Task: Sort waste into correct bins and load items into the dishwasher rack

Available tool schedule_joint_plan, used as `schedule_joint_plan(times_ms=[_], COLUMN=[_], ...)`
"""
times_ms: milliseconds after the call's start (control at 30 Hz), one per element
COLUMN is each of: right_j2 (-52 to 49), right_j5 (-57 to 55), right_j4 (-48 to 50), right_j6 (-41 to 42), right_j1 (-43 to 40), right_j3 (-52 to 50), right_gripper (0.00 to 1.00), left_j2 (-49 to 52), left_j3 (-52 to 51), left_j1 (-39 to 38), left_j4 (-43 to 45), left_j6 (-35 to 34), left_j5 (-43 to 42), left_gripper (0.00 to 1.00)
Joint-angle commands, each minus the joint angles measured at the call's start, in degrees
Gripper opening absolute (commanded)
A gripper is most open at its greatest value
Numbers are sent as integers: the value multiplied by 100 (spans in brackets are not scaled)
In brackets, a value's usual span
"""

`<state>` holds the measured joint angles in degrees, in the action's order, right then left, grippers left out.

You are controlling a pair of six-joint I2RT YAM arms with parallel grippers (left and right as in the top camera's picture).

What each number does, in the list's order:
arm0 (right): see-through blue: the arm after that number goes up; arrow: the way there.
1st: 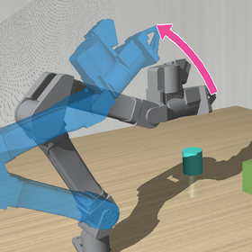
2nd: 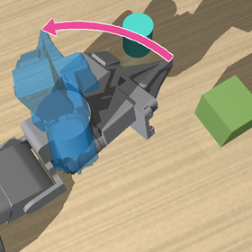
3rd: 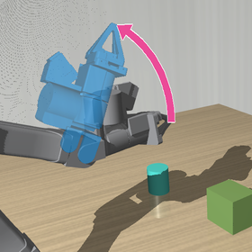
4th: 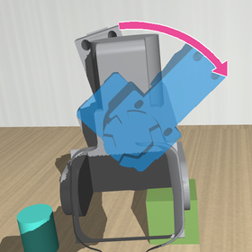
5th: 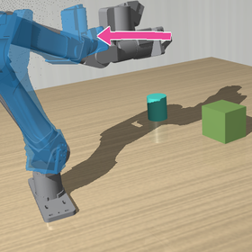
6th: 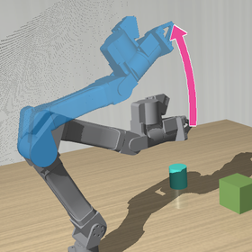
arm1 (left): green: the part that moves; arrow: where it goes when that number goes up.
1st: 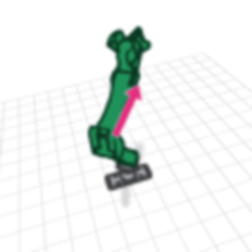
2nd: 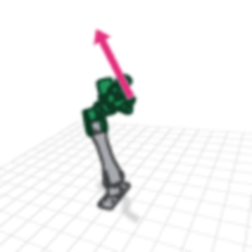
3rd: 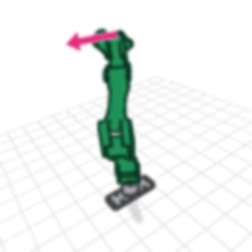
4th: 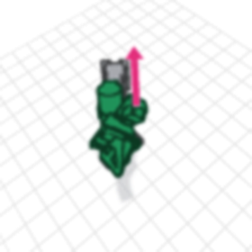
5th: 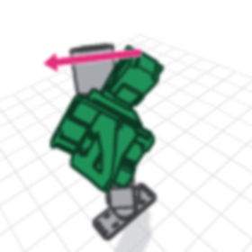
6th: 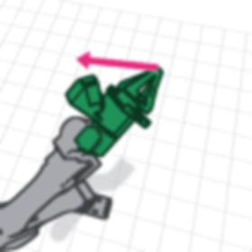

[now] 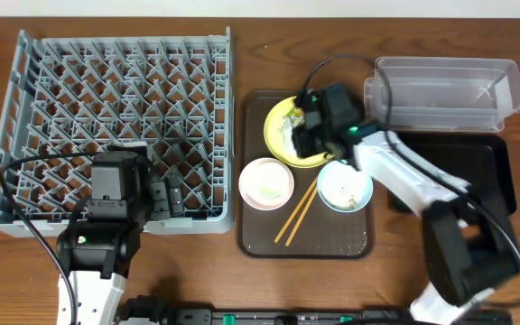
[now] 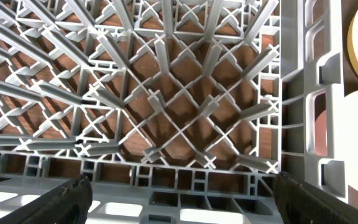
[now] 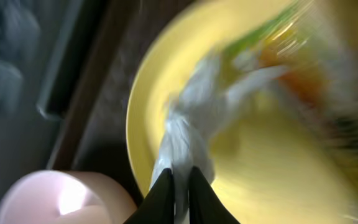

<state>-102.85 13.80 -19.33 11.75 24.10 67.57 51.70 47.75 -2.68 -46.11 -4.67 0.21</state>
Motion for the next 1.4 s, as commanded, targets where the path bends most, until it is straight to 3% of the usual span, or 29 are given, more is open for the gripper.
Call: schedule_joint_plan(times_ms=[0,233,400,600,833,1067,1367], right_j2=[752,1300,1272,1233,776,13,-699], right_j5=[-654,-2046,-1871,131,175,28,-223], right_j4=[44,232,308,20,-647,-660,-372], right_j6=[66,376,566,85,-907,-859,-859], right_j1=[-382,-1169,-1624,-1515,-911,-461,-149], right_j3=[122,122,122,114,105,105,105], right_gripper=[8,8,6,30,50,63,64], left_j2=[-9,-9,-9,-9,-9,-9,-9], left_j3=[151,151,151,151,151,149,149], left_j1=[24,24,24,24,24,24,24], left_j4=[-9,-4,-9,-7,-9,-11,-11], left_j6=[-55,-55,-55,-55,-55,-55,-55], left_j5=[24,24,24,24,24,24,26], left_gripper=[94,94,94,95,94,94,94])
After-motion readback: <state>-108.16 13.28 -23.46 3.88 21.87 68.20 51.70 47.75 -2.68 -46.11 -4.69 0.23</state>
